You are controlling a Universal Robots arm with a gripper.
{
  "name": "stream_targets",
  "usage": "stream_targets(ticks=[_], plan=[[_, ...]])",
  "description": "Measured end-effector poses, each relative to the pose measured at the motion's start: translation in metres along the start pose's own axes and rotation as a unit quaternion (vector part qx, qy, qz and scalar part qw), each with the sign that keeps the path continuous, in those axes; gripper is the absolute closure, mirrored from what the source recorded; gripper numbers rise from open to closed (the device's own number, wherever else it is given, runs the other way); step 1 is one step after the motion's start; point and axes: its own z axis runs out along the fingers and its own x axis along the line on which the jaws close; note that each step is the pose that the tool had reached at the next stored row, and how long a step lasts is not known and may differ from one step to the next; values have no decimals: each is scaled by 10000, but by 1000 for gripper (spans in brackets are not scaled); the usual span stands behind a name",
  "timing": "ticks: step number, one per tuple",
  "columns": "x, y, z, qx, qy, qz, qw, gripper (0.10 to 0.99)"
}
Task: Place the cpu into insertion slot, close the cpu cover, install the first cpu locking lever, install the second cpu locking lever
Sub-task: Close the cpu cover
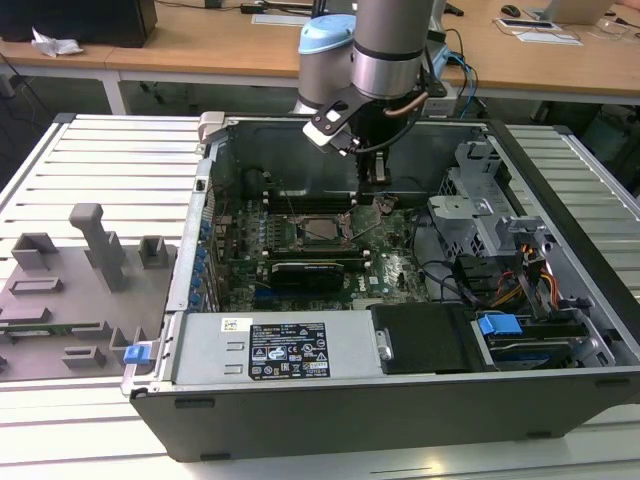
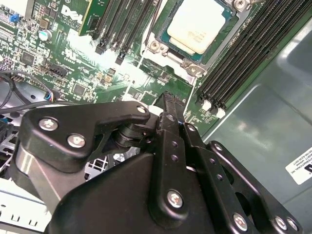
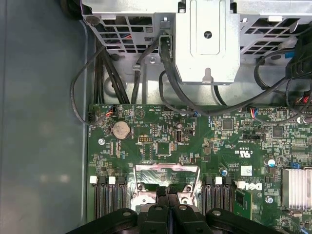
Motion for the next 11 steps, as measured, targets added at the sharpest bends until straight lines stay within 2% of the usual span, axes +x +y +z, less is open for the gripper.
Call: stream_targets(ticks=[11], plan=[[0, 48, 2, 16, 1, 0, 10000, 980]])
